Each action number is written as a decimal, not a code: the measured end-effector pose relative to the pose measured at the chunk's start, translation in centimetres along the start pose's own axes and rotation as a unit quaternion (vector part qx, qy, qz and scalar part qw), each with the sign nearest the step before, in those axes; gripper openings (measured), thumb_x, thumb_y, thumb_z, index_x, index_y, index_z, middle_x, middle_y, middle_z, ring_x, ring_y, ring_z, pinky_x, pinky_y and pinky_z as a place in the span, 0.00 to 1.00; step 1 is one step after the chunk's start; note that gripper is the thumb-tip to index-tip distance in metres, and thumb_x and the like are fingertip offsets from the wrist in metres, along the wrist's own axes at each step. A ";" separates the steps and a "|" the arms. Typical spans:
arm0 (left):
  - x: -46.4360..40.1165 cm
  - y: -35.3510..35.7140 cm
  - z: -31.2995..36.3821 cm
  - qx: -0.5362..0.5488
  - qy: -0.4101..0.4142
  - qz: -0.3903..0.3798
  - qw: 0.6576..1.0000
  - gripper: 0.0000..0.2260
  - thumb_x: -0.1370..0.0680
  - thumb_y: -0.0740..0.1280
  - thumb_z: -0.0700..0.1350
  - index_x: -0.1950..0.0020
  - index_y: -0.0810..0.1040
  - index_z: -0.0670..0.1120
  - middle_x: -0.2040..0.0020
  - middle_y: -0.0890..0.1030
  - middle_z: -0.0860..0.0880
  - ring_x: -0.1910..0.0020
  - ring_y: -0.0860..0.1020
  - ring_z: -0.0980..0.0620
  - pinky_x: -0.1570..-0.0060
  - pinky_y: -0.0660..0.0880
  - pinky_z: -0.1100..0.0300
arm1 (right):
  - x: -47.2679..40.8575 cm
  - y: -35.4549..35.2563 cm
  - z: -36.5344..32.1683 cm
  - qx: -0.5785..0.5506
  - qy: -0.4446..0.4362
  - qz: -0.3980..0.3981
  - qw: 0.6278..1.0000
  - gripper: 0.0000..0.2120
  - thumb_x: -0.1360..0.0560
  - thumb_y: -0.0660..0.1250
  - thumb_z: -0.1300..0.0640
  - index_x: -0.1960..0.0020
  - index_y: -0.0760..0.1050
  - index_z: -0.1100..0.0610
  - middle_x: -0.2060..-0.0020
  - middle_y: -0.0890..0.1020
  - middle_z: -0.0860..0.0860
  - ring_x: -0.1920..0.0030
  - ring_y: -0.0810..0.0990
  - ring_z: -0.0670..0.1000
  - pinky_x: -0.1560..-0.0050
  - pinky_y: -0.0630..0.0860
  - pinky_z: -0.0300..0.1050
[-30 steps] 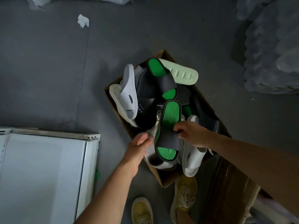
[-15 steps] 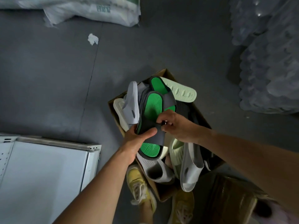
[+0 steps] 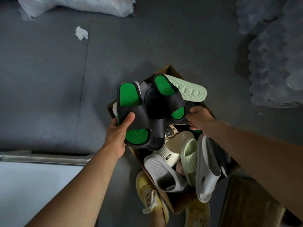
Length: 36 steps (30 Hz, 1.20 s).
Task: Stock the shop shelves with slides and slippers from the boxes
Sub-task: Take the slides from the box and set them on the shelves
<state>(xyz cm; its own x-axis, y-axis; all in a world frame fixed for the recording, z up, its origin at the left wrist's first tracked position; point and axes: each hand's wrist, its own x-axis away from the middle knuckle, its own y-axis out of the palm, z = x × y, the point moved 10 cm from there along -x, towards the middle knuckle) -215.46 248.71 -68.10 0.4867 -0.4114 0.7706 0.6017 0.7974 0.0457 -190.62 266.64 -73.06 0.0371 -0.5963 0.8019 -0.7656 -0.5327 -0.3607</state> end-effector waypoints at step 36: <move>4.2 6.8 0.3 0.076 -0.030 -0.127 0.989 0.28 0.34 0.74 0.44 0.34 0.74 0.49 0.40 0.82 0.45 0.44 0.82 0.45 0.47 0.78 0.48 | 9.0 2.4 0.3 -0.494 0.070 -0.153 0.853 0.14 0.22 0.58 0.70 0.46 0.73 0.54 0.56 0.81 0.54 0.60 0.80 0.51 0.69 0.78 0.41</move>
<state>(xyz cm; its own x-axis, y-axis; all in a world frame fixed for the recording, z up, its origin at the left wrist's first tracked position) -209.55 252.50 -64.34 0.2906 -0.5831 0.7586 0.5948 0.7311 0.3342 -191.96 259.83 -66.89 0.3074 -0.4055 0.8608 -0.9042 0.1575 0.3971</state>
